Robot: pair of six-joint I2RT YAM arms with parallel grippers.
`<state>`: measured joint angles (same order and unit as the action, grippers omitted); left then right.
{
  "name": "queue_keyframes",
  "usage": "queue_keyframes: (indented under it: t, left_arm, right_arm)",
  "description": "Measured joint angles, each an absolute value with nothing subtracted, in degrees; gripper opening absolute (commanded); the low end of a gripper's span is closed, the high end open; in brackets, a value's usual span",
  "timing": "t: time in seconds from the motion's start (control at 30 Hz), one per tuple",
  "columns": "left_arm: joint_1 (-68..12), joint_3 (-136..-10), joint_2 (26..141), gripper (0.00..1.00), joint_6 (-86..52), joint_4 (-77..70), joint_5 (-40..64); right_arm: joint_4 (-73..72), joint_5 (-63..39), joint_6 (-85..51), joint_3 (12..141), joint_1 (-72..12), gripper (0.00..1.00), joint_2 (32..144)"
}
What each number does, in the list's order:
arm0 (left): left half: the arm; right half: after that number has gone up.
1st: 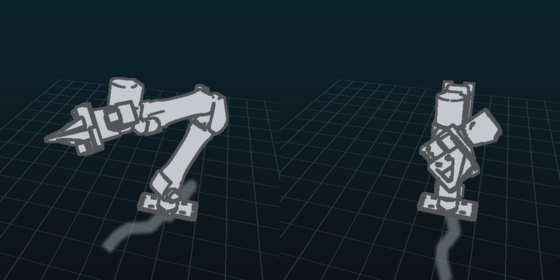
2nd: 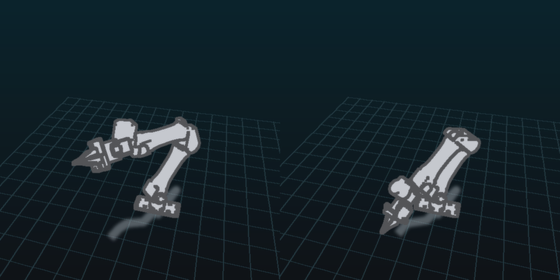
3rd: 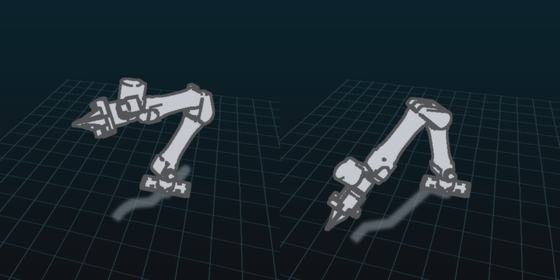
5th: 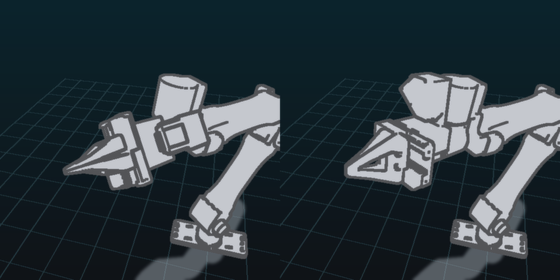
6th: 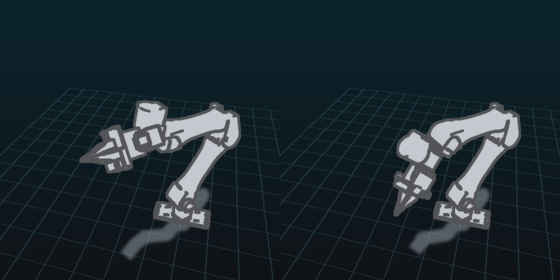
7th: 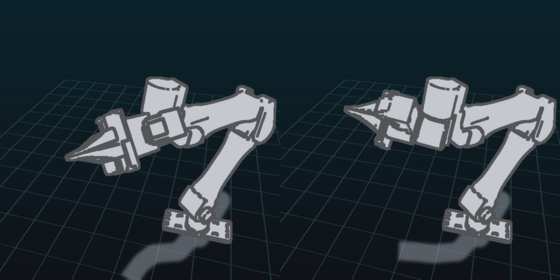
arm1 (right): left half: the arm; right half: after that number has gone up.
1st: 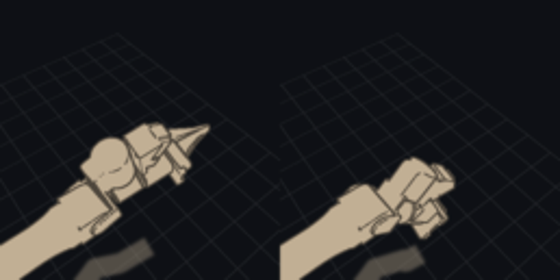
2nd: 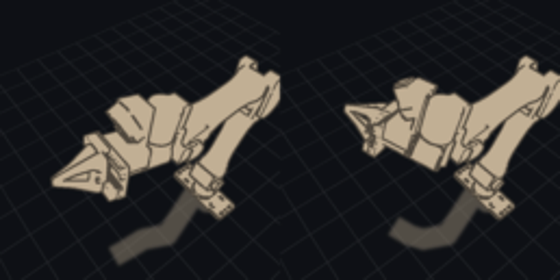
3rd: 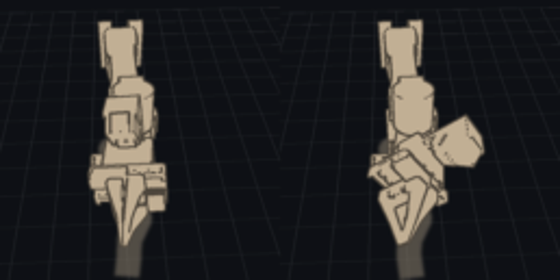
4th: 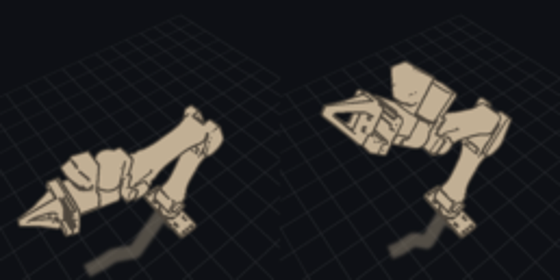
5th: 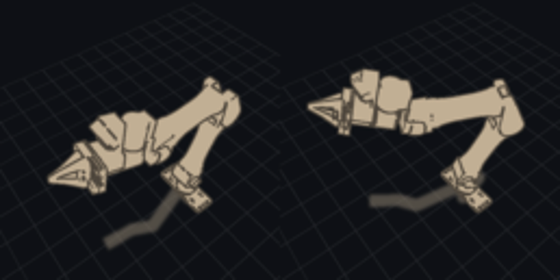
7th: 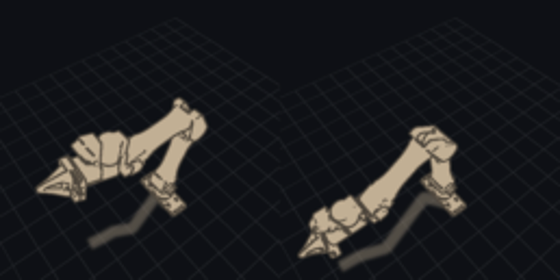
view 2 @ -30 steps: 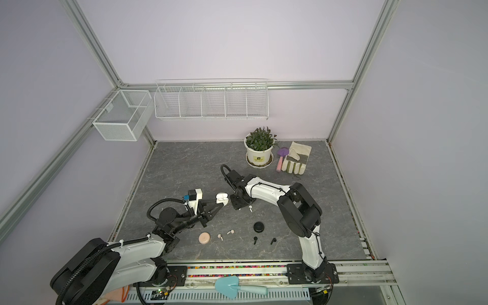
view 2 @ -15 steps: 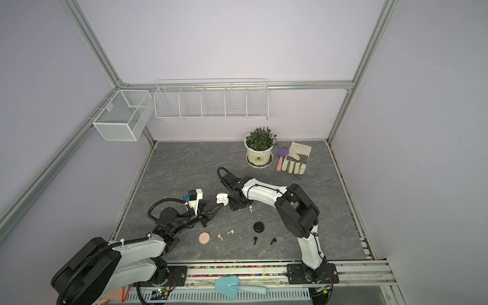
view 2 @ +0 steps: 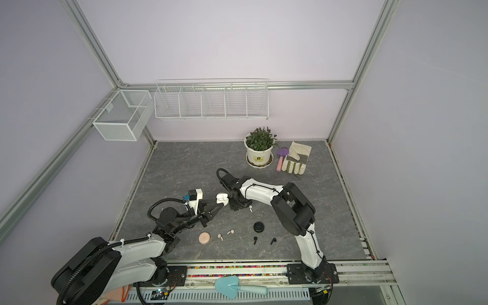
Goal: Insert wireless bluetooth earbuds into charging case
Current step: Pick up the wireless bluetooth earbud from the center of the table.
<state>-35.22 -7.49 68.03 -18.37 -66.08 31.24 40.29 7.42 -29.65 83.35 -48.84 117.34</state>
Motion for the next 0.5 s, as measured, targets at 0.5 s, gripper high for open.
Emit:
queue_keyframes:
  t: [0.5]
  left_arm:
    - [-35.22,-7.49,68.03,0.00,-18.37,-66.11,31.24]
  right_arm:
    - [40.42,7.70,-29.63,84.66,-48.47,0.32,118.26]
